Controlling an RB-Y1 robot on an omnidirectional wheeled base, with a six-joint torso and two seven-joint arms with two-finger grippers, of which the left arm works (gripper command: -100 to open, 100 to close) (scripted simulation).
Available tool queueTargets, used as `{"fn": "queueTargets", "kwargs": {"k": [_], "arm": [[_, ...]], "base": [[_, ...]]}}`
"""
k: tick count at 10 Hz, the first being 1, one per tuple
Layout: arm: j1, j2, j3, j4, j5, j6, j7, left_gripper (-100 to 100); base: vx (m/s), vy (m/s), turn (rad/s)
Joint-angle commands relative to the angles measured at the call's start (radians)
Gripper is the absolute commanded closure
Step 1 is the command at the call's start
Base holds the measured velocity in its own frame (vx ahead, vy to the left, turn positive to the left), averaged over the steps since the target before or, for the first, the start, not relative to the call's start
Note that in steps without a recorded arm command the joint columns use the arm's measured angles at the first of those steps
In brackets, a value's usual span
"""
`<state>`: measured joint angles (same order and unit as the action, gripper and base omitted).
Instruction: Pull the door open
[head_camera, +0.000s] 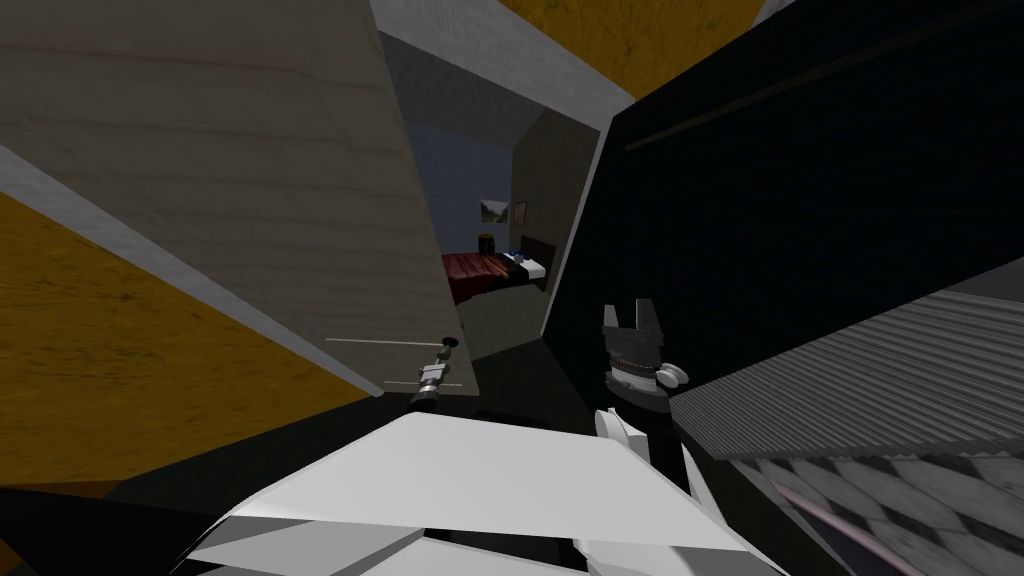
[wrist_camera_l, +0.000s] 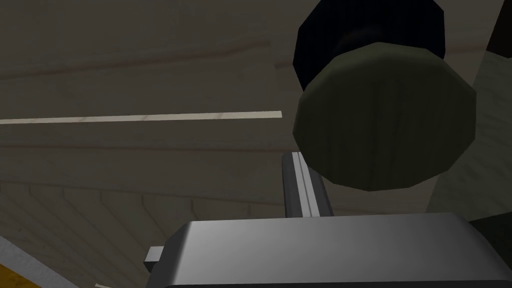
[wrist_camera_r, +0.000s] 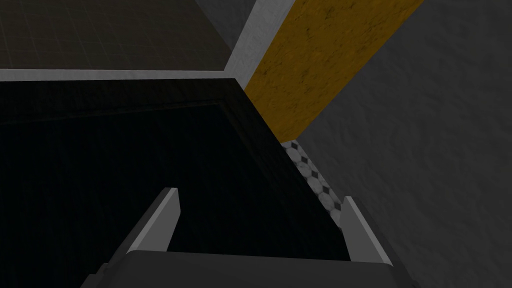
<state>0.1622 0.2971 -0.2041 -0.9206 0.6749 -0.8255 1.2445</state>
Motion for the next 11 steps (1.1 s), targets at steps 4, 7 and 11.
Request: {"fn": "queueTargets", "kwargs": {"k": [4,7,11], "arm": [[-0.005,-0.012,-0.034,-0.038,0.025,-0.005,0.068,-100],[0.007,0.010,-0.002,-0.040,0.049,0.050,0.061,-100],[-0.019,0.032,0.022,-0.073,0.073,0.138,0.057,-100]], "base": [[-0.029,0.007,-0.016],[-0.009,0.025,0.031],[-0.003,-0.041,0.027]]}}
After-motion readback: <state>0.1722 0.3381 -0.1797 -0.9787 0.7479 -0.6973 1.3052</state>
